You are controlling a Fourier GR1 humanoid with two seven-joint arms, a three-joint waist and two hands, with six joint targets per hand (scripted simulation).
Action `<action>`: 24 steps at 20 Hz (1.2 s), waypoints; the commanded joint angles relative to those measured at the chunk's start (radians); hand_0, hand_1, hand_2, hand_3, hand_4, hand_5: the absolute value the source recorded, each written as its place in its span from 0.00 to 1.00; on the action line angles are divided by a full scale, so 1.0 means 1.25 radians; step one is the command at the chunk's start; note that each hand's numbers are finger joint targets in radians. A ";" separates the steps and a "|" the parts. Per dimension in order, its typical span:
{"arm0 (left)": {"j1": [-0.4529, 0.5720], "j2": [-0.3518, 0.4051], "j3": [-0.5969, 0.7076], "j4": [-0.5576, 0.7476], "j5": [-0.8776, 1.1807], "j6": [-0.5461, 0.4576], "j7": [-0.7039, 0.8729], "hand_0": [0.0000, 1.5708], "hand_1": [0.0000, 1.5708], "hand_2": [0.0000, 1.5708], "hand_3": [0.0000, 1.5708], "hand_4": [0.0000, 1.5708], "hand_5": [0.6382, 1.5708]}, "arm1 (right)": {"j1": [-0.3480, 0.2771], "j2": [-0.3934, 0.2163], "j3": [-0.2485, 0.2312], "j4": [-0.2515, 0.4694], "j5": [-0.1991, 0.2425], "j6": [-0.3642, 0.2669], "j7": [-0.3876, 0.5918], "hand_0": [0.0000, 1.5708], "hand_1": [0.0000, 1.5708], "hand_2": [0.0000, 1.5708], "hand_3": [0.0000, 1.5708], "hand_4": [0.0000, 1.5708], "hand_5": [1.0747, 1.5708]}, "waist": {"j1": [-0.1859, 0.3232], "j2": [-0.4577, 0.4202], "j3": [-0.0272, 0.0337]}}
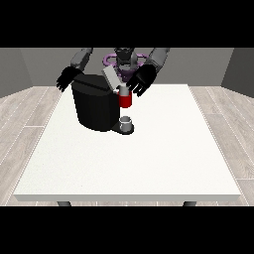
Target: Insert the coffee pod into the coffee machine and close the lid
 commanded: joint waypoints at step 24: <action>0.004 0.023 -0.046 0.013 -0.070 -0.034 -0.048 0.00 0.00 0.24 0.07 0.00 1.00 | -0.003 0.010 0.019 -0.012 0.028 -0.032 -0.003 0.00 0.00 0.00 0.00 0.30 1.00 | 0.002 0.011 -0.0006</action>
